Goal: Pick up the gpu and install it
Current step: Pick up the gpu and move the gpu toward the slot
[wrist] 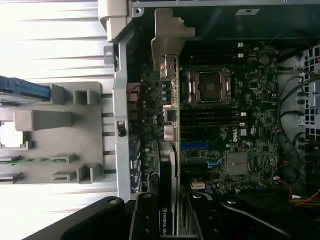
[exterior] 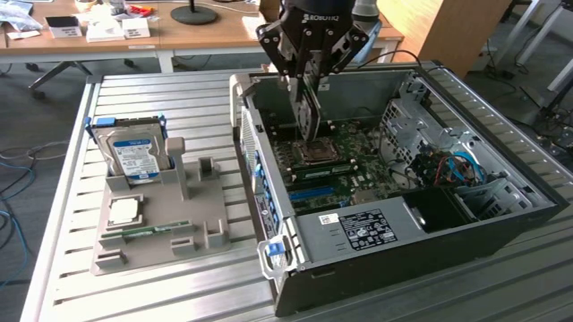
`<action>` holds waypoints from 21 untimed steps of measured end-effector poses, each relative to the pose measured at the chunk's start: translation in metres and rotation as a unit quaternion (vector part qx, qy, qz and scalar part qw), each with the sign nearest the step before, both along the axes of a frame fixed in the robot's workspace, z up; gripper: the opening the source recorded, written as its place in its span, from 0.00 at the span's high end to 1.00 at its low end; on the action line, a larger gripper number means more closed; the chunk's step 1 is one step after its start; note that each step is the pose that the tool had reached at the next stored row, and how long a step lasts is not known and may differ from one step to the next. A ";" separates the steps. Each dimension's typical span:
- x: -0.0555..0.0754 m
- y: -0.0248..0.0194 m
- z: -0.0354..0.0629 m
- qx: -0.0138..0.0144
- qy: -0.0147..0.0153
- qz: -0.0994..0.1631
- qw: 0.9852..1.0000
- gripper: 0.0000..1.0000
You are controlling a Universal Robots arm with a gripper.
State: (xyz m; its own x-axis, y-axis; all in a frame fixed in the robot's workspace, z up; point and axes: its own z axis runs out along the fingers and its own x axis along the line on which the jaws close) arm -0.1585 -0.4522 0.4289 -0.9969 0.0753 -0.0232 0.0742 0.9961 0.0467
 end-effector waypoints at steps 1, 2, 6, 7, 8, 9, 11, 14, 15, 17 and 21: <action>0.003 0.0000 0.0000 0.000 0.000 0.000 1.000 0.73; 0.005 0.0000 0.0000 0.000 0.000 0.000 1.000 0.73; 0.016 0.0000 0.0000 0.000 0.000 0.000 1.000 0.73; 0.019 0.0000 0.0000 0.000 0.000 0.000 1.000 0.73; 0.022 0.0000 0.0000 0.000 0.000 0.000 1.000 0.73; 0.024 0.0000 0.0000 0.000 0.000 0.000 1.000 0.73; 0.029 0.0000 0.0000 0.000 0.000 0.000 1.000 0.73; 0.037 0.0000 0.0000 0.000 0.000 0.000 1.000 0.73; 0.039 0.0000 0.0000 0.000 0.000 0.000 1.000 0.73; 0.044 0.0000 0.0000 0.000 0.000 0.000 1.000 0.73; 0.053 0.0000 0.0000 0.000 0.000 0.000 1.000 0.73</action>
State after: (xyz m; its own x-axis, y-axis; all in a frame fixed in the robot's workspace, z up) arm -0.1053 -0.4522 0.4290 -0.9969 0.0753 -0.0232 0.0742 0.9961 0.0468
